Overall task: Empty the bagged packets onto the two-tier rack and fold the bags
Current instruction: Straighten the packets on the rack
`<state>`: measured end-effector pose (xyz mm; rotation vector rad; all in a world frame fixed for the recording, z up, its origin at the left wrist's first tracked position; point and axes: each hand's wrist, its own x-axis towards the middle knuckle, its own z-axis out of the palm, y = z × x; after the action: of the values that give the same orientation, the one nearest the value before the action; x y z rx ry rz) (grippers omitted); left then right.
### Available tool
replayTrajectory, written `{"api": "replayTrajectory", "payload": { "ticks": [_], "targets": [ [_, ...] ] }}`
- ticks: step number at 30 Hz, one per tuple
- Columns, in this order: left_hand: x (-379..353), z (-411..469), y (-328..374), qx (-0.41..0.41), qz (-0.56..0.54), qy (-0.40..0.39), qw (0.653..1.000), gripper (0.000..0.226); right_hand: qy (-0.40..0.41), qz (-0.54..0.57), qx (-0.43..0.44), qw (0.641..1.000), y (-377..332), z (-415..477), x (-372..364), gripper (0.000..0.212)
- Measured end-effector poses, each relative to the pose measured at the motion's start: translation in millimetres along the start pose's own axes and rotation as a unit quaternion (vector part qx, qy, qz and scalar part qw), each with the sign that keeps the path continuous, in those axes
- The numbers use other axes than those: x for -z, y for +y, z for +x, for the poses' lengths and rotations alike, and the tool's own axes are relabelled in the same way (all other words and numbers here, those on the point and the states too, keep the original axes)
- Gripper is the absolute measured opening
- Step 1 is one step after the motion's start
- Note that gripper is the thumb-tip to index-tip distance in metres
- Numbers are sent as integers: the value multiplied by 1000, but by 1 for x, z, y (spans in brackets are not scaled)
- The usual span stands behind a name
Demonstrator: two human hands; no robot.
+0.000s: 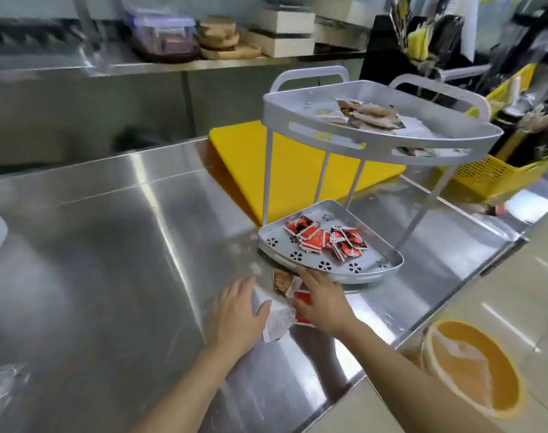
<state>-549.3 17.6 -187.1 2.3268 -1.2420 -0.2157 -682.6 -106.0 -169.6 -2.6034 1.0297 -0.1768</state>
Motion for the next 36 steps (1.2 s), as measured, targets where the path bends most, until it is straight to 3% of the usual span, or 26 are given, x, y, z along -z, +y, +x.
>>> {"api": "replayTrajectory", "payload": {
  "ticks": [6, 11, 17, 20, 27, 30, 36],
  "targets": [
    [-42, -10, 21, -35, 35, -79, 996, 60, 13, -8, 34, 999, 23, -16, -13, 60],
    [-43, -11, 16, -34, -23, -63, 997, 40, 6, -6, 28, 1000, 25, -18, -26, 52],
    [-31, -11, 20, 9, -106, -52, 993, 13, -62, 29, -64, 996, 24, -3, -24, 55],
    [-25, -6, 25, 37, -134, -49, 989, 19, -91, 81, -58, 991, 21, 0, -21, 47],
    [-27, 18, 31, 29, -27, -30, 999, 19, -77, 232, -90, 965, 26, -4, -1, 29],
    [-34, 27, 32, -26, 49, -87, 995, 41, -112, 239, -86, 961, 31, -6, 3, 27],
    [-42, 44, 28, -40, 125, -82, 988, 39, -120, 236, -112, 958, 42, -11, 6, 28]
  ]
}}
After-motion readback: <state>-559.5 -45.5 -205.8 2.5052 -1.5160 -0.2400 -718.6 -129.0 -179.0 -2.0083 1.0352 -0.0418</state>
